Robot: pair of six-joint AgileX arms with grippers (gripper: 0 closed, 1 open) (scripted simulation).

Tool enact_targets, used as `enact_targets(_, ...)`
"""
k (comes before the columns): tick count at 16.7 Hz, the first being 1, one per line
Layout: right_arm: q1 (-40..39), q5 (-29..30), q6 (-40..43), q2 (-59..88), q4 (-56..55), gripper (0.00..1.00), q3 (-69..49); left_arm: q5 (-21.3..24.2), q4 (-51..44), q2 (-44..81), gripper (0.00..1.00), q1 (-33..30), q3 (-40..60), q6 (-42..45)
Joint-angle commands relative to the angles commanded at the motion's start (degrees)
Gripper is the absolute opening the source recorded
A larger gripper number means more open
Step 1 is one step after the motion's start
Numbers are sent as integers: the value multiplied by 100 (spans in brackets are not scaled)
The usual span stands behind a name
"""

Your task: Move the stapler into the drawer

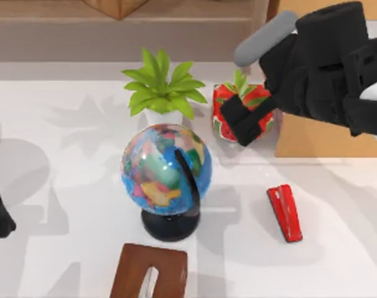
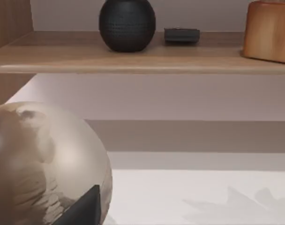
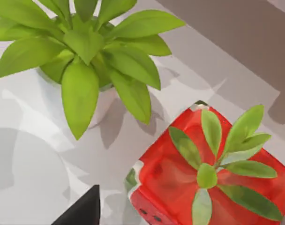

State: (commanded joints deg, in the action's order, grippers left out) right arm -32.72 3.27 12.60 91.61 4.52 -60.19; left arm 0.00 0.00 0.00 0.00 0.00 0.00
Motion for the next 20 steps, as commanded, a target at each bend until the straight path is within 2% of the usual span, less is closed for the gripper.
enact_targets(5,-32,-205,-1752,229,2963,100,-1307,0,0,0,100,0,0,0)
enact_targets(10,88,-297,-2881,1109,5026,100,-1921,0,0,0,100,0,0,0)
enact_targets(14,146,-337,-3249,1669,5710,100,-2018,0,0,0,100,0,0,0)
enact_targets(20,125,-335,-3258,1688,5701,100,-1989,0,0,0,100,0,0,0)
